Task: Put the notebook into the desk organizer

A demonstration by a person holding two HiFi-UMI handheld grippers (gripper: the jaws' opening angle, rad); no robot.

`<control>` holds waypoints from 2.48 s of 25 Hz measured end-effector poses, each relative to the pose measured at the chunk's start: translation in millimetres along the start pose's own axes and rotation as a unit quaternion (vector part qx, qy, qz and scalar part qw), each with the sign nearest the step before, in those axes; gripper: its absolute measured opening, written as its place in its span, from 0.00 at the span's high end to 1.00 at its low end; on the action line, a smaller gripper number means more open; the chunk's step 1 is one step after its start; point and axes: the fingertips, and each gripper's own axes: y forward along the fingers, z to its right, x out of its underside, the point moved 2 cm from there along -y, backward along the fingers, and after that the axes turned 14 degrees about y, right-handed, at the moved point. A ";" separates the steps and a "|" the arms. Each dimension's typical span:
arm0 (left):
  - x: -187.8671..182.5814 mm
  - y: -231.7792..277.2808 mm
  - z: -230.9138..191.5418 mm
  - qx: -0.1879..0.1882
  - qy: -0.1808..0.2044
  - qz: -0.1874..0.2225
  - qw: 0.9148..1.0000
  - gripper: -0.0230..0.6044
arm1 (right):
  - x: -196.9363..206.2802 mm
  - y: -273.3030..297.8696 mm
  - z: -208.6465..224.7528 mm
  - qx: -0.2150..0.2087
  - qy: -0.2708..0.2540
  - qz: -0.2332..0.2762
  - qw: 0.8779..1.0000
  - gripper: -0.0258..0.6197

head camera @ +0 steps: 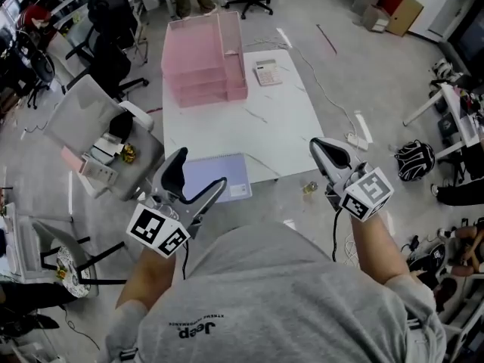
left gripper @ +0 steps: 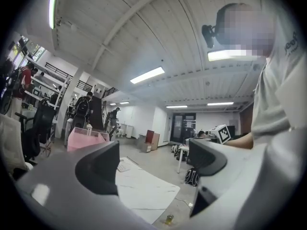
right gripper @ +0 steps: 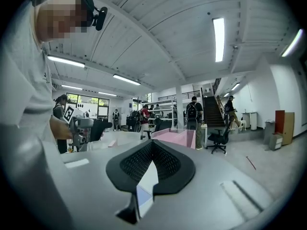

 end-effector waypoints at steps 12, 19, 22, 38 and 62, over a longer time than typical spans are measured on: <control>38.9 55.9 -49.8 -0.049 -0.038 -0.030 0.998 0.19 | -5.2 62.0 77.3 -0.030 0.011 -0.027 0.999 0.96; 66.3 92.0 -21.2 -0.155 -0.113 -0.053 0.980 0.19 | 6.0 72.5 135.5 -0.128 0.017 -0.065 0.990 0.96; 81.1 81.5 -14.6 -0.203 -0.137 -0.055 0.968 0.19 | 7.8 84.1 146.3 -0.160 0.012 -0.076 0.984 0.96; 283.6 -33.9 40.0 -0.337 -0.387 -0.100 0.853 0.19 | 50.8 154.3 72.0 -0.251 -0.028 -0.137 0.958 0.96; 411.6 -37.1 29.0 -0.362 -0.604 -0.042 0.709 0.38 | 71.3 125.4 77.1 -0.201 -0.034 -0.172 0.964 0.96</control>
